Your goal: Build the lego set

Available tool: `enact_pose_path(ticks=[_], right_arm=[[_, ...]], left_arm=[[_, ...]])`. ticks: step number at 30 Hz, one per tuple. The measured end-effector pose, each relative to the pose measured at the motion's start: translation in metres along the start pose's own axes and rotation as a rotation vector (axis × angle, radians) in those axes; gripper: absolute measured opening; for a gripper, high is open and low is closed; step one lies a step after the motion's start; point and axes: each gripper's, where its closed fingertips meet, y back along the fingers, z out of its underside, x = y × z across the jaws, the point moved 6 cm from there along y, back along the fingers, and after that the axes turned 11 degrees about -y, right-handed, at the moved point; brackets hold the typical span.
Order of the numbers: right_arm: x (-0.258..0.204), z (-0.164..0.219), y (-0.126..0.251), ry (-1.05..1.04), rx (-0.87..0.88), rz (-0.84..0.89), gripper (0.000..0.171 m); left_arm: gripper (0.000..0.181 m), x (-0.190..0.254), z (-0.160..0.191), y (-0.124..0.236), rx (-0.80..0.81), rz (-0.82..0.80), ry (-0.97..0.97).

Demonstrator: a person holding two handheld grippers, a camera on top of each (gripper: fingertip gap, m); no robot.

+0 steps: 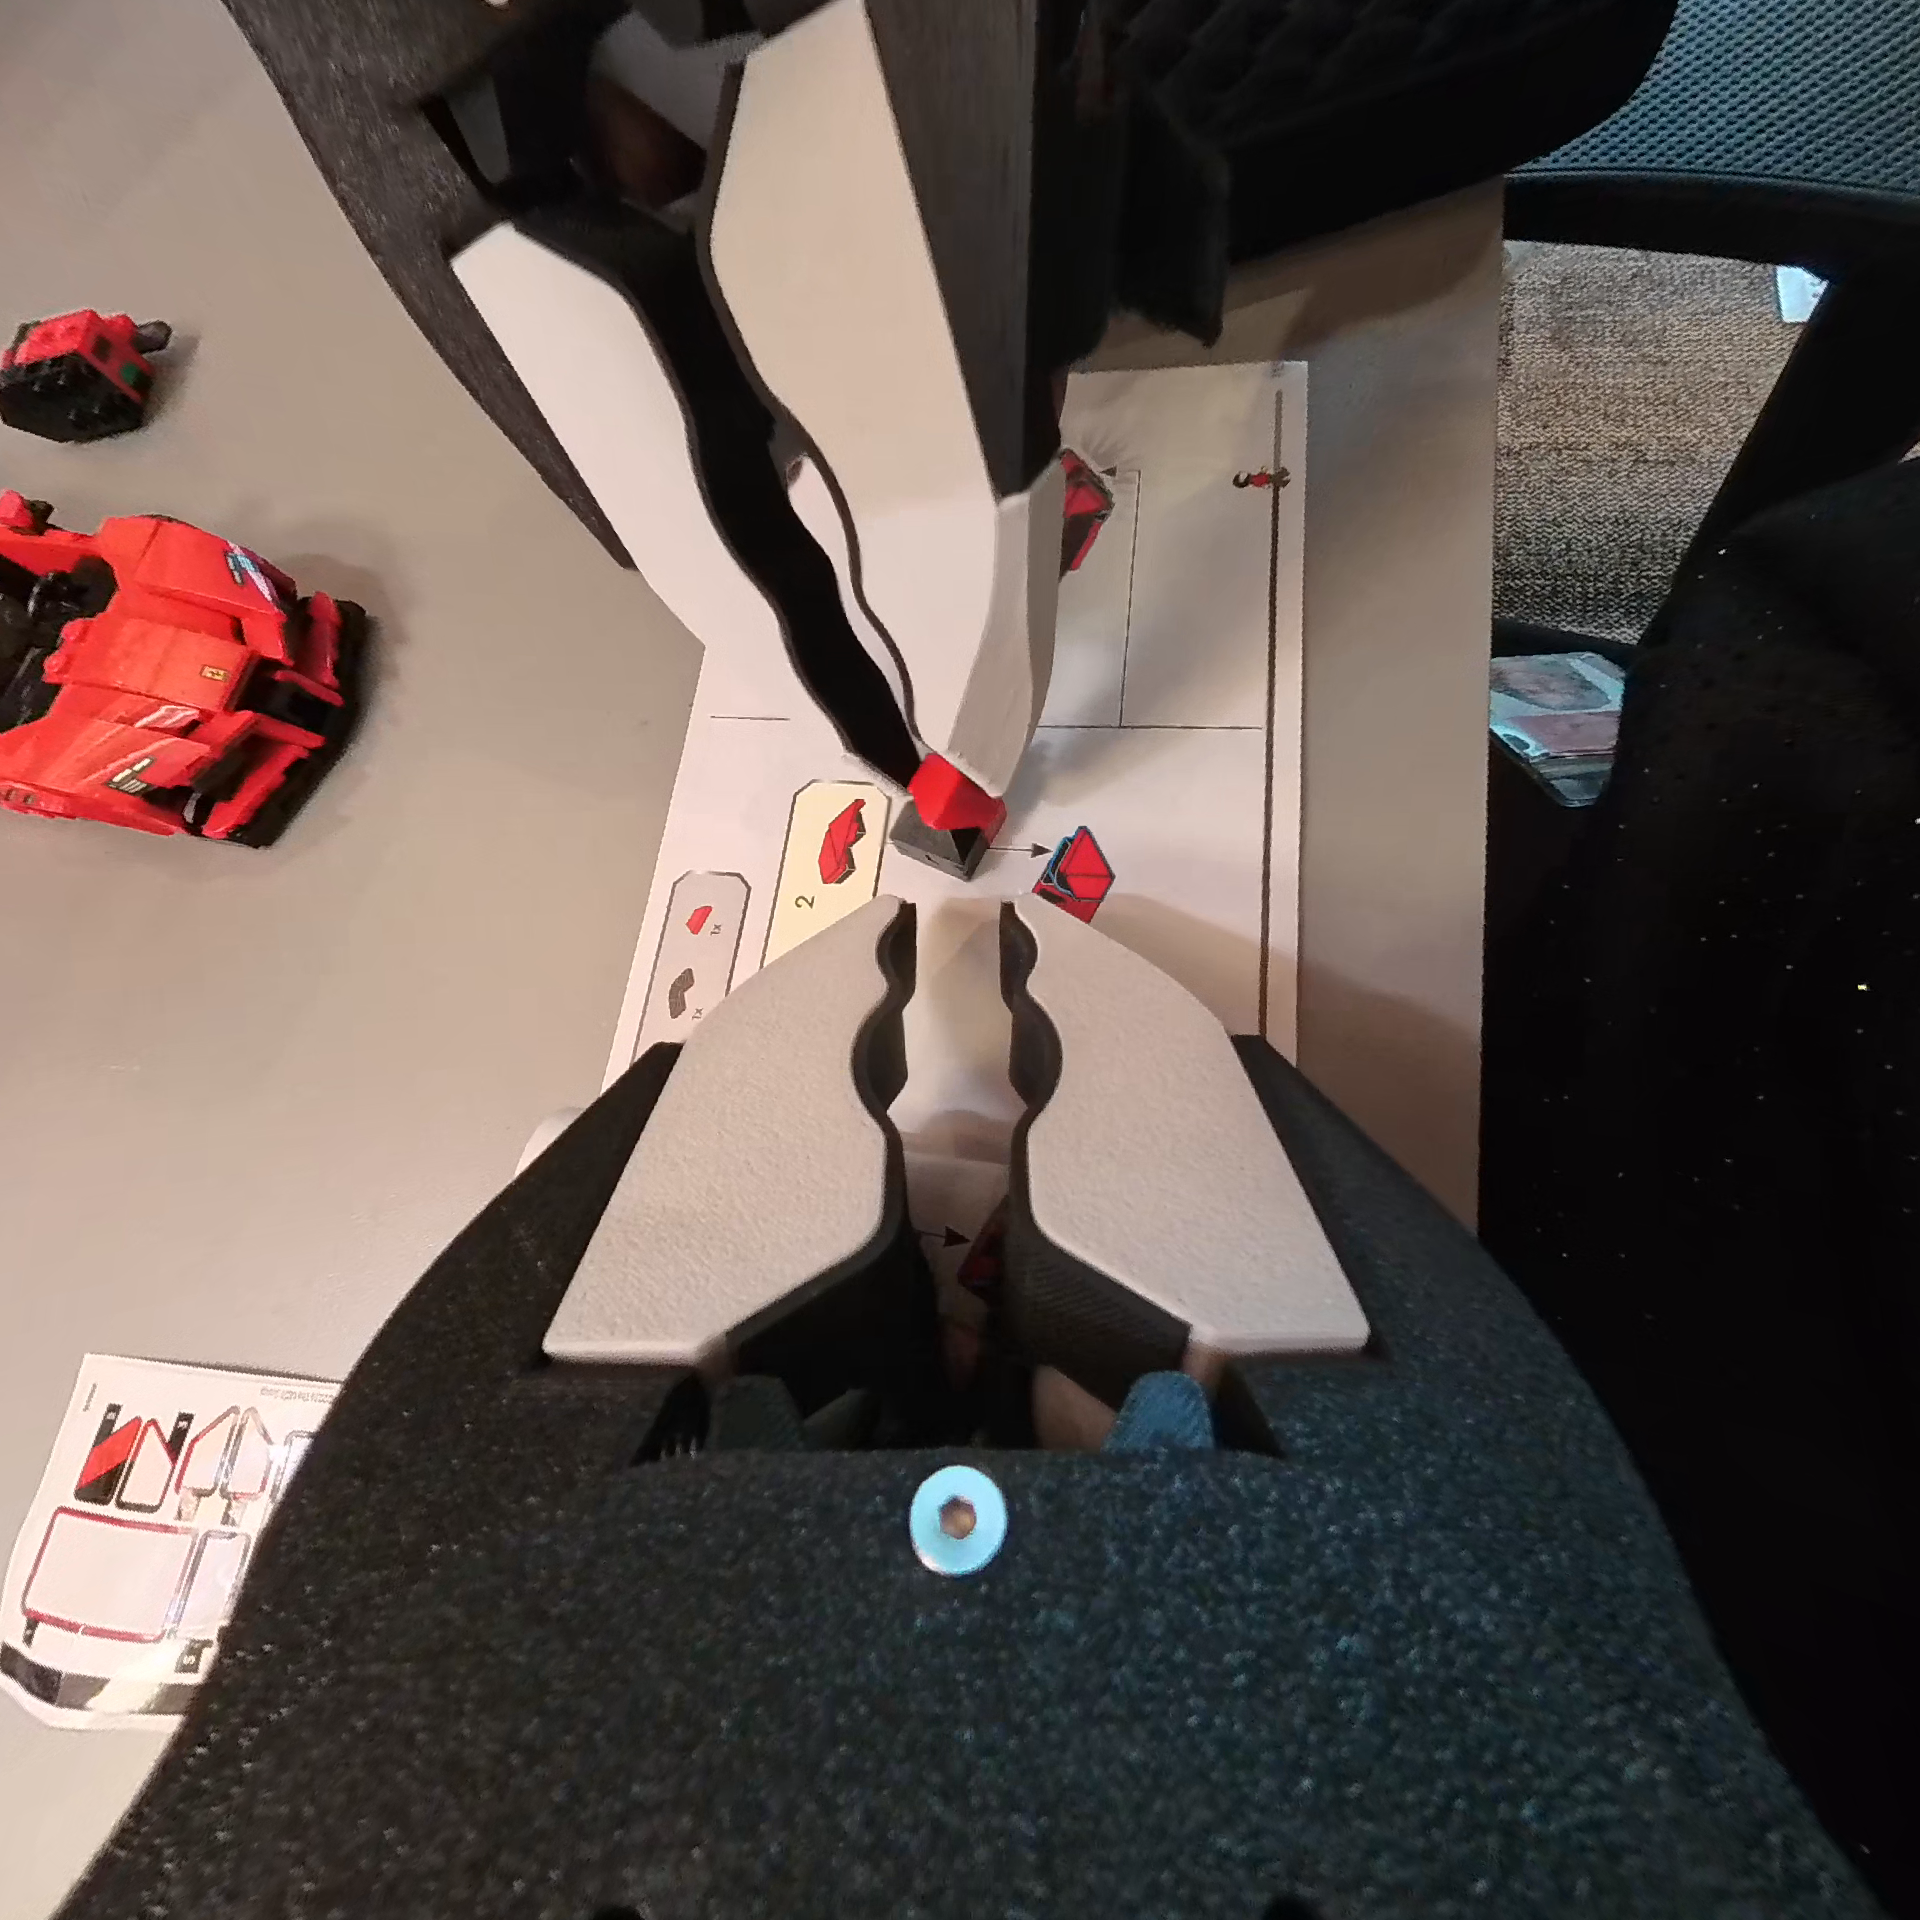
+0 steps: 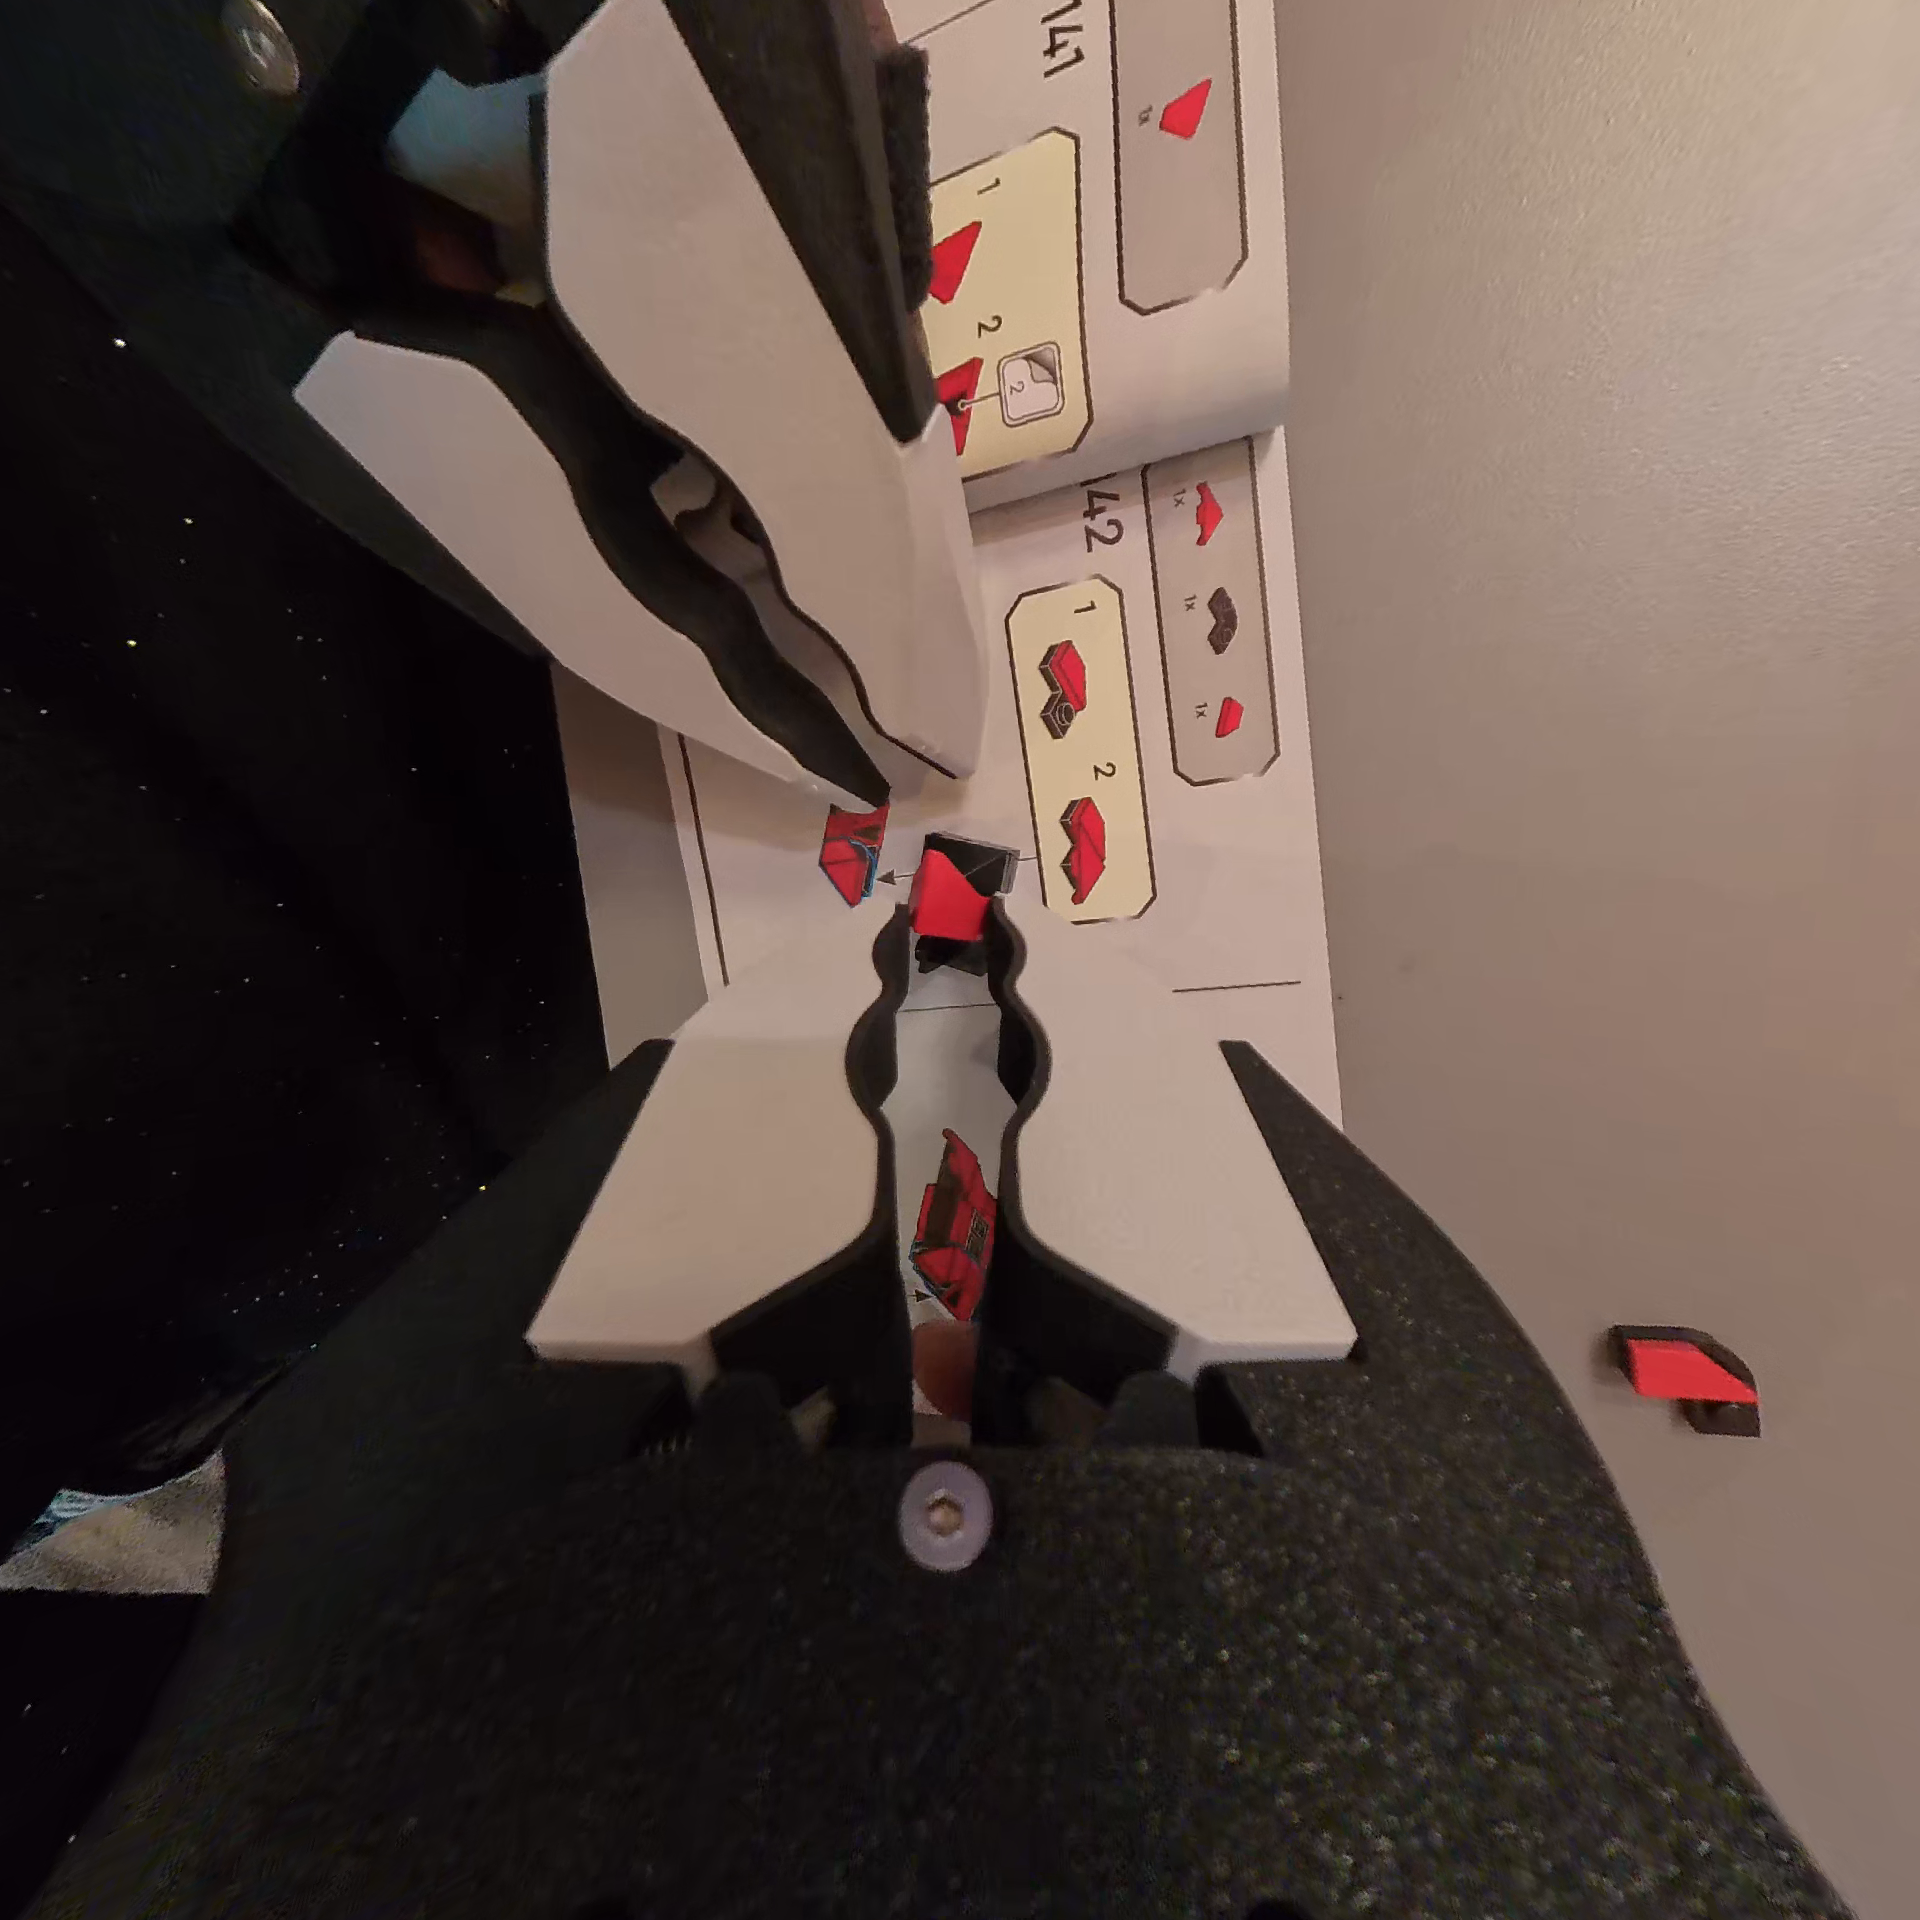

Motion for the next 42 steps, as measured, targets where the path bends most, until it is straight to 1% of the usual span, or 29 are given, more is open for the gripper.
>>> enact_pose_path(ticks=[6,17,19,21,25,31,35,42], right_arm=[[-0.001,0.002,0.002,0.001,0.009,-0.013,0.019],[0.002,0.005,0.007,0.002,0.030,-0.018,0.023],[0.003,0.006,0.013,-0.001,0.050,-0.006,0.021],[0.004,0.006,0.017,-0.006,0.085,0.001,0.013],[0.001,0.008,0.015,0.007,0.108,0.012,0.006],[-0.003,0.006,0.008,0.004,0.154,0.022,0.006],[-0.002,0.007,0.005,-0.001,0.135,0.043,0.006],[-0.004,0.006,0.003,0.008,0.120,0.076,0.006]], left_arm=[[0.015,0.000,0.000,0.000,-0.004,0.001,-0.002],[0.014,0.000,0.001,-0.001,-0.008,0.006,0.001],[0.014,0.000,0.001,-0.001,-0.008,0.007,0.001],[0.014,0.000,0.001,-0.001,-0.009,0.008,0.001],[0.012,-0.001,0.001,-0.002,-0.012,0.005,0.000],[0.007,-0.001,-0.004,-0.002,-0.002,-0.001,-0.021],[0.007,-0.001,-0.005,-0.005,-0.028,0.002,-0.039],[0.007,-0.002,-0.005,-0.007,-0.026,0.003,-0.035]])
